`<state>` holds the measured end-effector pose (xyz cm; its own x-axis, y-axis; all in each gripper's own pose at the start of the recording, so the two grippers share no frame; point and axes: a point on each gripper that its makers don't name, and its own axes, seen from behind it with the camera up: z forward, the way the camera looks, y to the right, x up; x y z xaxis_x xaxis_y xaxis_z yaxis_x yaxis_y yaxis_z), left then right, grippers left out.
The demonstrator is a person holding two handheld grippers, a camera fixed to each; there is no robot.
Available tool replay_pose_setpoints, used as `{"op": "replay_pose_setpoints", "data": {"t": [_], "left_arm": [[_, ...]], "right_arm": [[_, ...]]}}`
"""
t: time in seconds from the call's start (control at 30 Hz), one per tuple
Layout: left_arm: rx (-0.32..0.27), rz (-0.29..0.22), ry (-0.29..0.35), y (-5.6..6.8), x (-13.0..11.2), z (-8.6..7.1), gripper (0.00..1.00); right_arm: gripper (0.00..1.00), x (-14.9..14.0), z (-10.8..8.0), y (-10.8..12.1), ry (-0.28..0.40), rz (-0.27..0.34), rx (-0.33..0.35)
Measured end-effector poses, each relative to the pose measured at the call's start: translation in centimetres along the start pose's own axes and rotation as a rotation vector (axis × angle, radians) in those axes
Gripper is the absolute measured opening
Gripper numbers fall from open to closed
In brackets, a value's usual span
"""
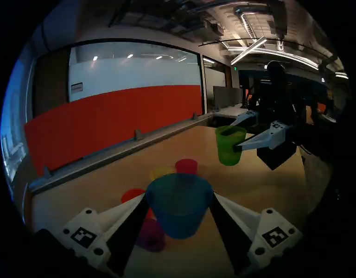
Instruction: Pour water
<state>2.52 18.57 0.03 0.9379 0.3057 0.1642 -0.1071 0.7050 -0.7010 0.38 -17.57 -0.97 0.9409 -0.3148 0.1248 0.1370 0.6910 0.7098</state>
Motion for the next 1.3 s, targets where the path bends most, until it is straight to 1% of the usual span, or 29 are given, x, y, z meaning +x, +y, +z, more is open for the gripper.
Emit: {"op": "replay_pose_setpoints", "data": {"t": [0.2,0.33,0.5,0.7,0.8,0.97,1.1,1.3], "left_arm": [[-0.022,-0.006,-0.034,0.6,-1.6,0.5,0.88],[-0.035,0.001,-0.07,1.0,-3.0,0.7,0.88],[-0.058,0.002,-0.128,1.6,-5.0,1.0,0.88],[-0.08,0.003,-0.214,1.8,-7.2,1.1,0.88],[-0.087,0.011,-0.255,1.7,-8.2,1.2,0.88],[-0.11,0.031,-0.303,2.0,-9.5,1.2,0.88],[-0.121,0.047,-0.324,2.2,-10.1,1.4,0.88],[-0.127,0.043,-0.33,2.3,-10.5,1.5,0.89]], "right_arm": [[0.89,-0.8,0.0,0.3,-0.02,-0.001,-0.001],[0.89,-1.5,0.1,0.4,-0.038,-0.001,0.0],[0.89,-2.5,0.4,0.3,-0.061,0.005,0.006],[0.89,-3.6,0.7,0.1,-0.09,0.014,0.022],[0.9,-4.4,0.9,0.1,-0.114,0.01,0.029],[0.89,-6.0,1.2,0.1,-0.165,-0.004,0.039],[0.89,-6.9,1.5,0.1,-0.19,-0.008,0.045],[0.89,-7.4,1.7,0.1,-0.203,-0.003,0.049]]}}
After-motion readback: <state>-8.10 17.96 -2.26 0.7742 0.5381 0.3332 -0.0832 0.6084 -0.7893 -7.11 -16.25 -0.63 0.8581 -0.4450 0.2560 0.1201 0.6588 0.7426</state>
